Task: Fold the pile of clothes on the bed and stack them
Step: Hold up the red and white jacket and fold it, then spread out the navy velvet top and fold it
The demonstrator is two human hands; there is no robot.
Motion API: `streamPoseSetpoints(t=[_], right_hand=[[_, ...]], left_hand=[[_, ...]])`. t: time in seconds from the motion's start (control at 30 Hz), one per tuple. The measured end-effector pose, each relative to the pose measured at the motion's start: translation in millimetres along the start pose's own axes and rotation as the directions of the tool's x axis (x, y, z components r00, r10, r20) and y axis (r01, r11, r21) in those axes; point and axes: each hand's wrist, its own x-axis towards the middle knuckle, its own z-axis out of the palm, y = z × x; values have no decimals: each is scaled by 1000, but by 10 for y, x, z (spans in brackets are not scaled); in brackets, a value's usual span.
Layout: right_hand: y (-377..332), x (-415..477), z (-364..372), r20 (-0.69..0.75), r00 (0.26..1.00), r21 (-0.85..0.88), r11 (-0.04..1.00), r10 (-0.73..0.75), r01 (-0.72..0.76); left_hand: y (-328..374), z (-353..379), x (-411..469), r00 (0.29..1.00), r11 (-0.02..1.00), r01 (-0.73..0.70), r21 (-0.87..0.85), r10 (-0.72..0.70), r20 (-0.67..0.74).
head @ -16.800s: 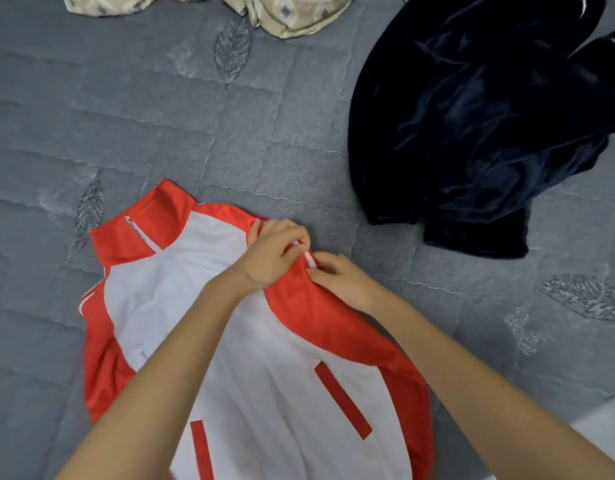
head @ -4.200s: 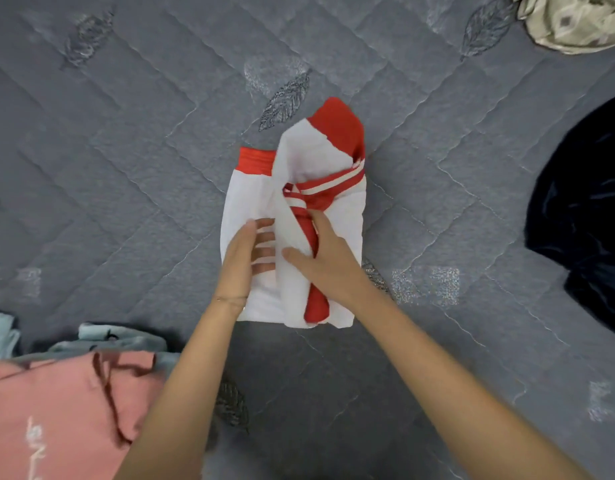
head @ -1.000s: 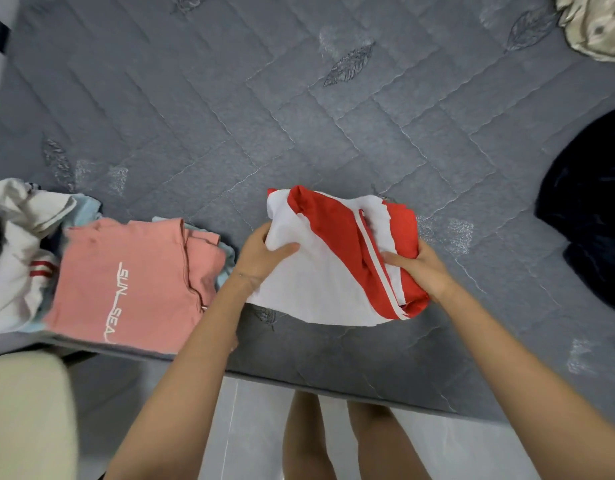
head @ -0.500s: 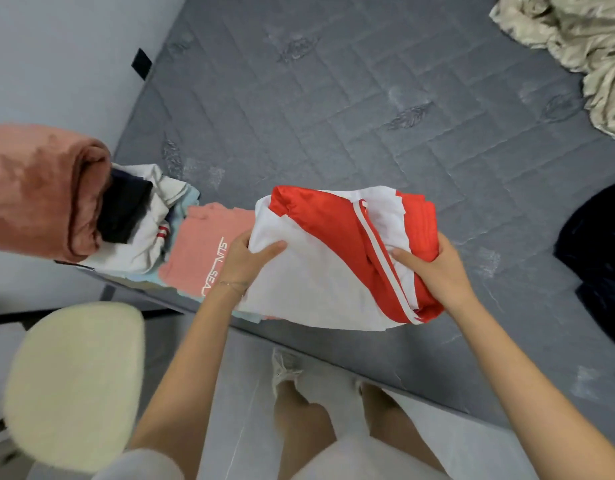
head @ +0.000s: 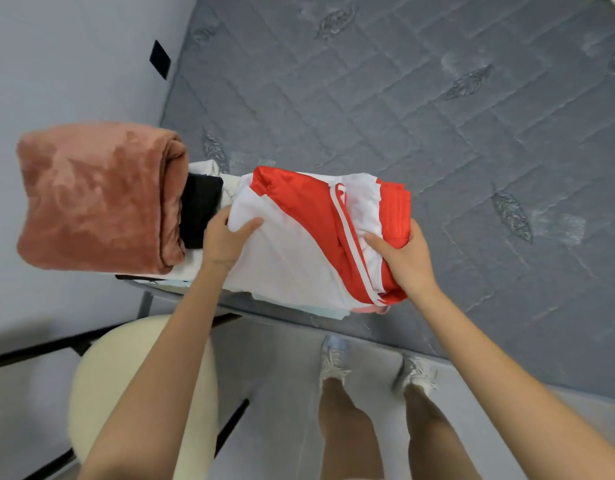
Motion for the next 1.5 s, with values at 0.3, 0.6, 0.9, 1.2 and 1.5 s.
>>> streamPoseSetpoints(t=[0.3,0.6,0.9,1.2,1.5], right_hand=[[537,270,349,43,993,-67,992,111,-108],[953,466,308,37,963,-143,955,268,-260],[440,83,-95,-13,997,-640,765,76,-67],[-228,-761,-880,-11,998,-913,408,-60,14],[-325,-1378,-2318,-147,987,-919,359,69,-162]], left_hand=[[-790,261,199,987,988,151,17,-151,51],[-1053,493,197,998,991,2,130,7,-66],[-528,478,-242,906,733,-381,563,418,68],[806,846,-1010,746,590,-666,457,541,388],[1976,1738,-1776,700,472,-714,517,465,542]])
